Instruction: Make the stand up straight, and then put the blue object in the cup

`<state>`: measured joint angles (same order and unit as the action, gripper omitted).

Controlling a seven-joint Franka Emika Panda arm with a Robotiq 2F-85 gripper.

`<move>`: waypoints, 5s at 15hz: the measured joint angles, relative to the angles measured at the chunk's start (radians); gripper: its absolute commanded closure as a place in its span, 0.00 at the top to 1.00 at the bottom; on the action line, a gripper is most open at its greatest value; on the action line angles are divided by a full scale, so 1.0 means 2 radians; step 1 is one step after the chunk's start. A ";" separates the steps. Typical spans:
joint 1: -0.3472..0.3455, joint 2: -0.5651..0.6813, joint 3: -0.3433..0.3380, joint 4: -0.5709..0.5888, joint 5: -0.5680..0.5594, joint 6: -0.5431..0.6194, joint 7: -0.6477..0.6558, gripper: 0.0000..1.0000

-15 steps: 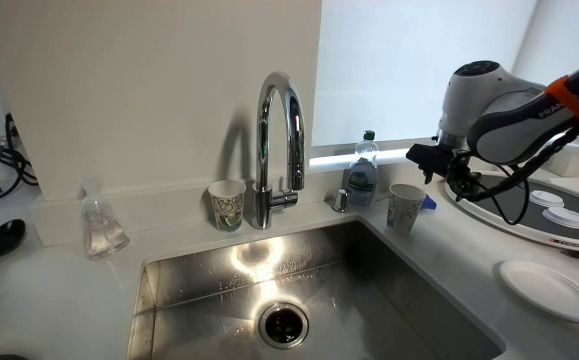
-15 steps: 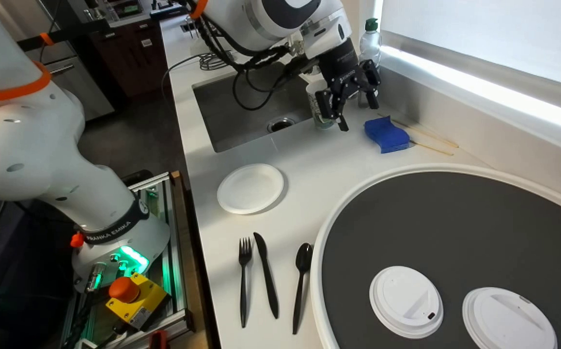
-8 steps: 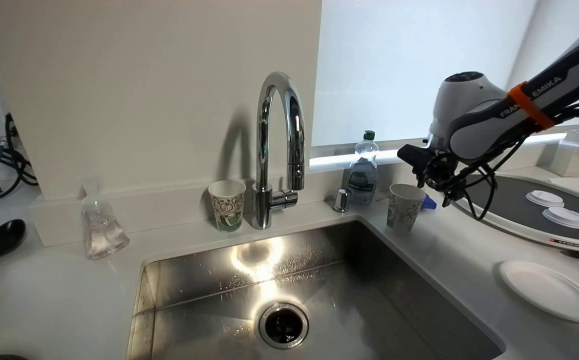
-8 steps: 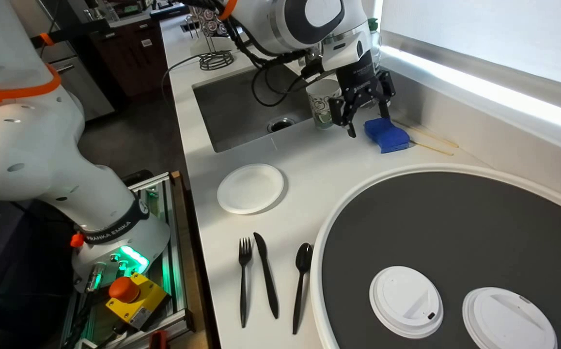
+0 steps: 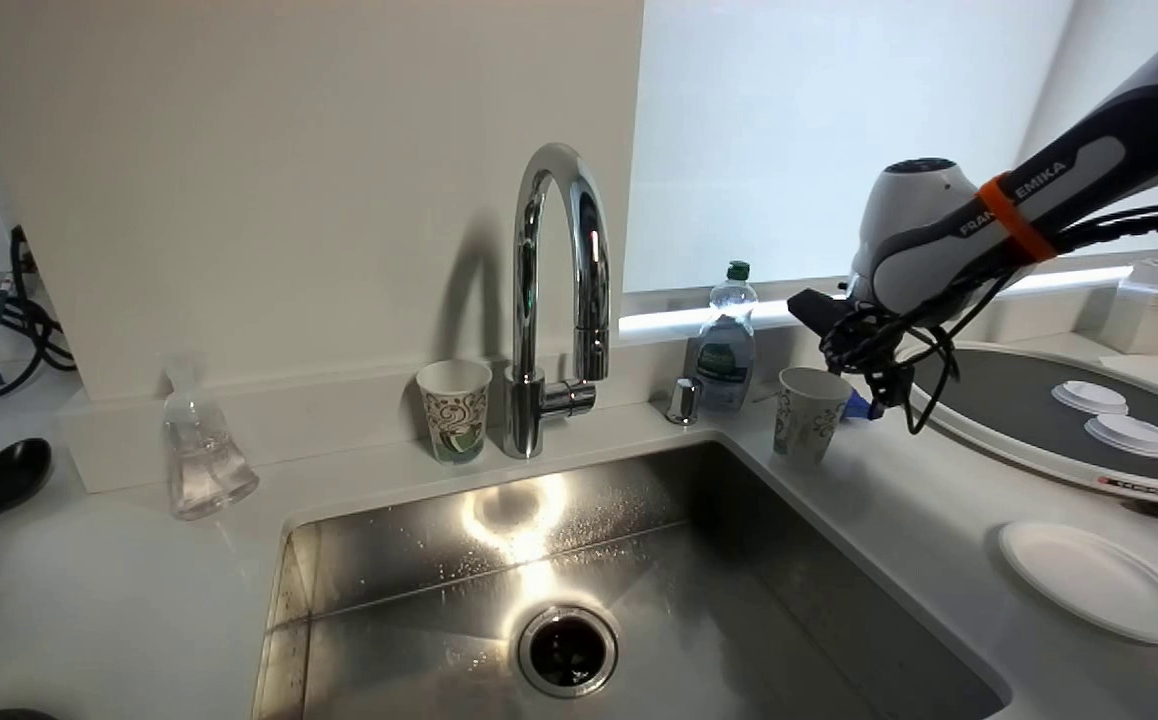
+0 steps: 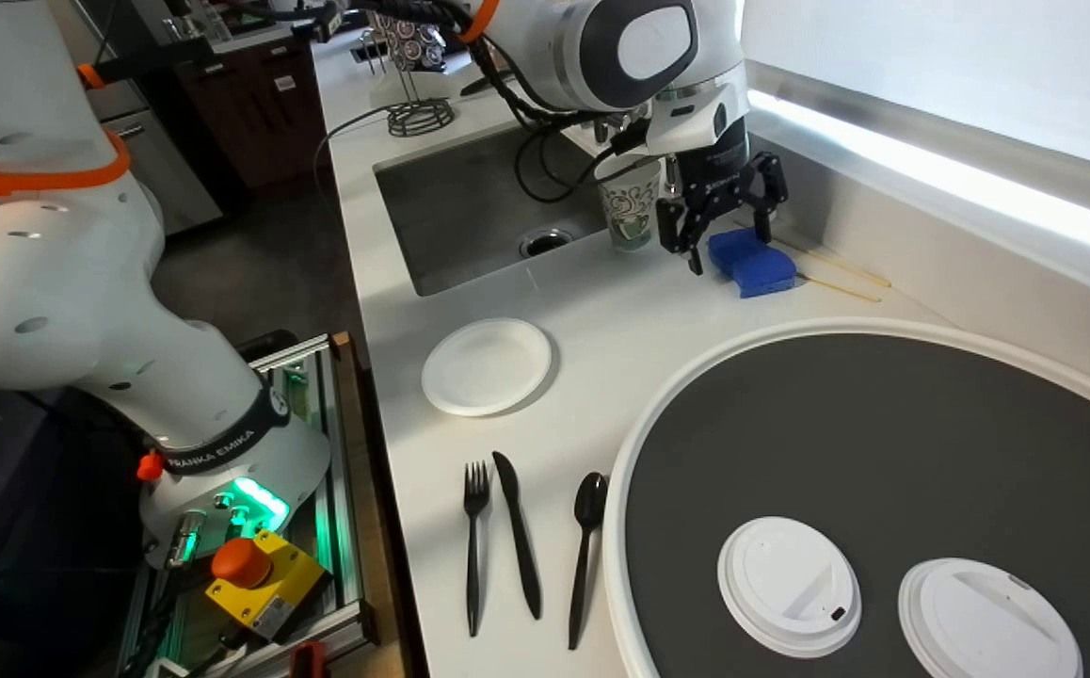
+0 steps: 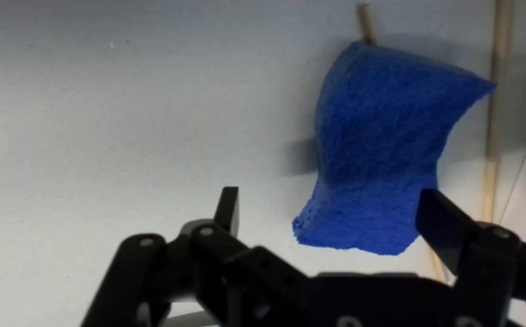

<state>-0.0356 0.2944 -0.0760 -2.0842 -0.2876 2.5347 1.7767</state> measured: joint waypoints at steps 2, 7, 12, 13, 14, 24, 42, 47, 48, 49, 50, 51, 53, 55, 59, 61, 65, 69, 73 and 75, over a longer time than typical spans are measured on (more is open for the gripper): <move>0.001 0.009 -0.004 0.006 0.010 0.008 0.000 1.00; 0.003 0.028 -0.013 0.014 0.037 0.039 0.000 0.73; 0.007 0.041 -0.022 0.024 0.051 0.052 -0.001 0.34; 0.008 0.042 -0.023 0.025 0.053 0.052 -0.001 0.29; 0.009 0.042 -0.024 0.026 0.054 0.053 -0.001 0.23; 0.033 0.037 -0.060 0.035 0.041 0.053 -0.001 0.02; 0.059 -0.096 -0.085 0.000 -0.119 0.052 0.014 0.02; 0.043 -0.159 -0.044 -0.036 -0.119 0.052 -0.042 0.02; 0.040 -0.171 -0.035 -0.046 -0.119 0.053 -0.053 0.02; 0.036 -0.182 -0.026 -0.056 -0.119 0.054 -0.065 0.02; 0.032 -0.193 -0.018 -0.067 -0.119 0.056 -0.075 0.02; 0.028 -0.203 -0.011 -0.078 -0.121 0.060 -0.084 0.02; 0.017 -0.221 0.006 -0.101 -0.130 0.074 -0.094 0.02; 0.009 -0.236 0.016 -0.124 -0.145 0.089 -0.096 0.02; 0.010 -0.261 0.019 -0.164 -0.187 0.118 -0.096 0.02; 0.009 -0.272 0.022 -0.178 -0.212 0.125 -0.093 0.02; 0.008 -0.291 0.031 -0.197 -0.250 0.137 -0.082 0.02; 0.014 -0.311 0.039 -0.219 -0.252 0.151 -0.083 0.02; 0.023 -0.321 0.043 -0.241 -0.252 0.154 -0.085 0.02; 0.024 -0.323 0.047 -0.248 -0.256 0.154 -0.085 0.02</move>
<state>0.0133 -0.3508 0.0176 -2.5798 -0.8002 2.8434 1.6073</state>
